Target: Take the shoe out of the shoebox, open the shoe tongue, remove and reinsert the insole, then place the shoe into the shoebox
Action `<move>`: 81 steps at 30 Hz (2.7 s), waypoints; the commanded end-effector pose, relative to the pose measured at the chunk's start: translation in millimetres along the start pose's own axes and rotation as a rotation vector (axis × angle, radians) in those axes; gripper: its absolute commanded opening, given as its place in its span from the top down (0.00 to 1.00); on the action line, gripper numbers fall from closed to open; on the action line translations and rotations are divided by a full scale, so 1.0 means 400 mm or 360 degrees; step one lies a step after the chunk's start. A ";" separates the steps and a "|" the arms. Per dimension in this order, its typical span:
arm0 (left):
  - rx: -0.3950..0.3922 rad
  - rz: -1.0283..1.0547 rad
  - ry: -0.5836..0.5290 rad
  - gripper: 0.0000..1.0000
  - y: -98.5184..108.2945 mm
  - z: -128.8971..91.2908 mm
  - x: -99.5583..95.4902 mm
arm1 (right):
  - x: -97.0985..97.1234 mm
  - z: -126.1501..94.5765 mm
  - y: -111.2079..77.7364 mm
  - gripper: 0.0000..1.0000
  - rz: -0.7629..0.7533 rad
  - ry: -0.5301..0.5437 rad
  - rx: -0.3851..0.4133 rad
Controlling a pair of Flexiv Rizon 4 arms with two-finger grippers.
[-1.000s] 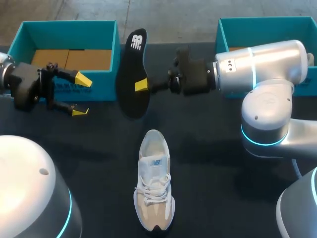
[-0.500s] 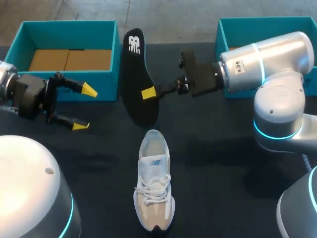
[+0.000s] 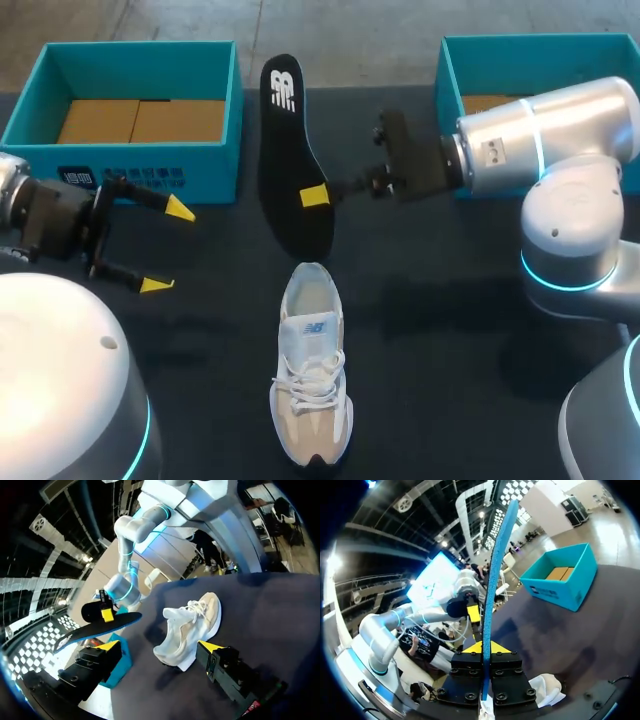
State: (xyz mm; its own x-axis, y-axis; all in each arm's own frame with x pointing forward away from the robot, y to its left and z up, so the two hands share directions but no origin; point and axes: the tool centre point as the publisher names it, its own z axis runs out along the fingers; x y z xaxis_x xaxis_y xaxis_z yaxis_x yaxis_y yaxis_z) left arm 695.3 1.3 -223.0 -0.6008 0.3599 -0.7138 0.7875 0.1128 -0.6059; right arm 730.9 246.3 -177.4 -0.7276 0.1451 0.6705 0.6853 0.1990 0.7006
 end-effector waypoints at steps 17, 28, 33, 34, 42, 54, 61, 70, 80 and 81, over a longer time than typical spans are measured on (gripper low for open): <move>-0.0038 0.0000 0.0052 0.00 -0.001 0.008 0.000 | -0.015 -0.009 -0.036 1.00 -0.0055 -0.0102 -0.0080; -0.0070 -0.0335 0.0145 0.00 0.062 0.061 0.021 | -0.062 0.003 -0.062 1.00 -0.0218 -0.0092 -0.0102; -0.0139 -0.0318 0.0249 0.00 0.087 0.088 0.030 | -0.076 0.008 -0.068 1.00 -0.0280 -0.0078 -0.0124; -0.0141 -0.0316 0.0248 0.00 0.090 0.091 0.031 | -0.078 0.009 -0.070 1.00 -0.0284 -0.0080 -0.0125; -0.0203 -0.0361 0.0322 0.00 0.135 0.119 0.053 | -0.096 0.024 -0.087 1.00 -0.0345 -0.0071 -0.0145; -0.0207 -0.0340 0.0351 0.00 0.148 0.131 0.063 | -0.113 0.039 -0.102 1.00 -0.0358 -0.0089 -0.0137; -0.0207 -0.0340 0.0351 0.00 0.148 0.131 0.063 | -0.113 0.039 -0.102 1.00 -0.0358 -0.0089 -0.0137; -0.0191 -0.0337 0.0347 0.00 0.195 0.157 0.089 | -0.152 0.057 -0.142 1.00 -0.0400 -0.0002 -0.0194; -0.0191 -0.0266 0.0412 0.00 0.224 0.196 0.093 | -0.164 0.061 -0.158 1.00 -0.0481 0.0005 -0.0233; -0.0191 -0.0265 0.0416 0.00 0.226 0.199 0.092 | -0.163 0.063 -0.158 1.00 -0.0483 0.0008 -0.0233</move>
State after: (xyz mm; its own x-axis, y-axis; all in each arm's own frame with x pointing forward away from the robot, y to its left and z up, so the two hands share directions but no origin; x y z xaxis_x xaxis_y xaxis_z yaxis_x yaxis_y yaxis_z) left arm 727.3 -42.2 -329.3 -0.6802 0.5424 -0.4930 0.7031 0.2926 -0.6481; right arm 735.9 246.6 -272.0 -0.8993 0.0922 0.4276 0.4353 0.0942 0.8953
